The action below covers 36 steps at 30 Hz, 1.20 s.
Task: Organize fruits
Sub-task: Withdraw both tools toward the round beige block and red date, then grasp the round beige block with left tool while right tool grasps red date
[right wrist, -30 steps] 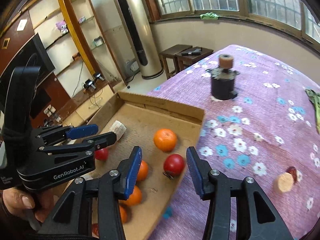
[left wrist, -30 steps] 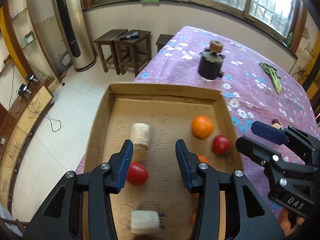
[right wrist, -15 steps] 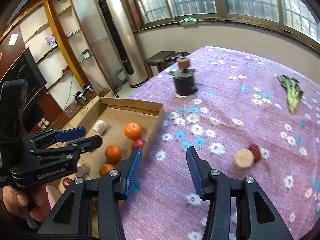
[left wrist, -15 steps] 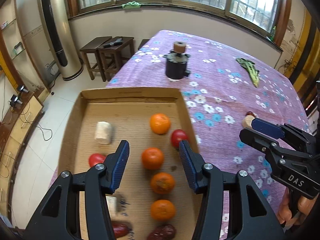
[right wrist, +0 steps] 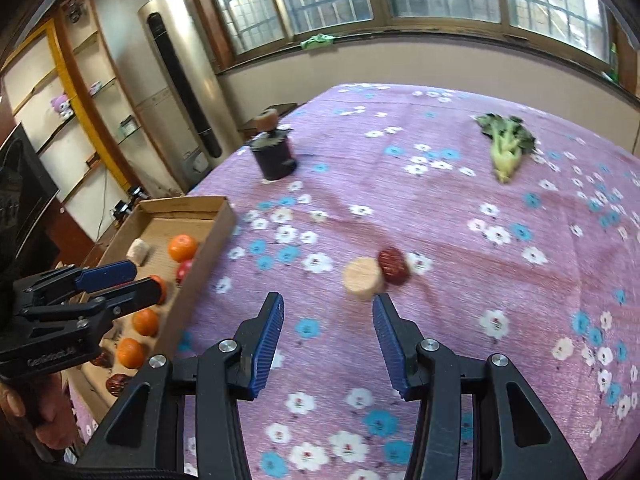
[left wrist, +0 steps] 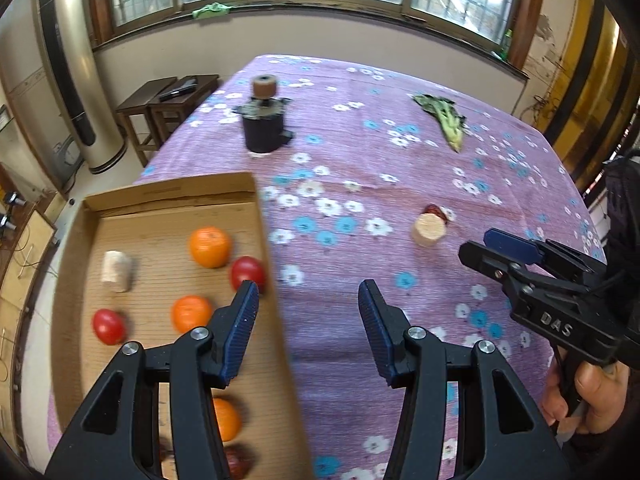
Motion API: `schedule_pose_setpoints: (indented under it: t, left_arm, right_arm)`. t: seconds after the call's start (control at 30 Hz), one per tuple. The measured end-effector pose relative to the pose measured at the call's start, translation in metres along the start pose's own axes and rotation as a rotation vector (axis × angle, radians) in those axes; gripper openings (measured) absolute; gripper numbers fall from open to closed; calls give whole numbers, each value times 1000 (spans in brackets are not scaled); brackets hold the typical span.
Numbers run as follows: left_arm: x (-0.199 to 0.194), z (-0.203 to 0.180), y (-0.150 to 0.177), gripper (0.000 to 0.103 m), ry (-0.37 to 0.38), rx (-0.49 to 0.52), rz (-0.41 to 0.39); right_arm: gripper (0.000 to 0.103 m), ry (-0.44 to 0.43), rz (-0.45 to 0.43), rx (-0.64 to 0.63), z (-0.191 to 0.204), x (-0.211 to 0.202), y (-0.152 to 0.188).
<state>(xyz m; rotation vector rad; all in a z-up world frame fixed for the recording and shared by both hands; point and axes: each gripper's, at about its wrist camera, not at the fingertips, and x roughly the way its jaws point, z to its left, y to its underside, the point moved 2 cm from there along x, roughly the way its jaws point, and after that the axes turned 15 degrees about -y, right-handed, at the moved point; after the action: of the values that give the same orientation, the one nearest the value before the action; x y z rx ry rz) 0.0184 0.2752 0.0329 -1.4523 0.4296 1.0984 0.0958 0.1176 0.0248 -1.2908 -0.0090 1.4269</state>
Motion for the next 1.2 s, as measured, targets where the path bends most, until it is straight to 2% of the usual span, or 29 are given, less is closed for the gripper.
schedule_pose_setpoints:
  t: [0.23, 0.3, 0.4, 0.5, 0.7, 0.77, 0.8, 0.83, 1.07, 1.2]
  left_arm:
    - [9, -38, -1, 50, 46, 37, 21]
    - [16, -48, -4, 50, 79, 28, 35]
    - [27, -65, -10, 50, 112, 30, 43]
    - [43, -93, -17, 50, 116, 61, 64]
    - [64, -125, -31, 50, 94, 89, 73]
    - [71, -128, -34, 47, 104, 83, 78]
    - [75, -128, -35, 34, 112, 79, 82]
    - [78, -129, -35, 29, 128, 76, 90]
    - [63, -109, -17, 29, 144, 59, 60]
    - [54, -89, -8, 29, 142, 26, 65]
  right_arm:
    - [47, 45, -20, 70, -38, 5, -7]
    - [43, 48, -29, 85, -44, 8, -11]
    - [42, 65, -59, 108, -52, 5, -18]
    - [43, 64, -89, 133, -61, -5, -18]
    - [44, 65, -99, 151, -79, -18, -14]
    - [43, 61, -96, 152, -82, -19, -14]
    - [43, 60, -96, 152, -83, -19, -14]
    - [43, 57, -97, 152, -84, -19, -14]
    - [42, 3, -64, 115, -73, -2, -16]
    - [36, -28, -5, 53, -58, 26, -18]
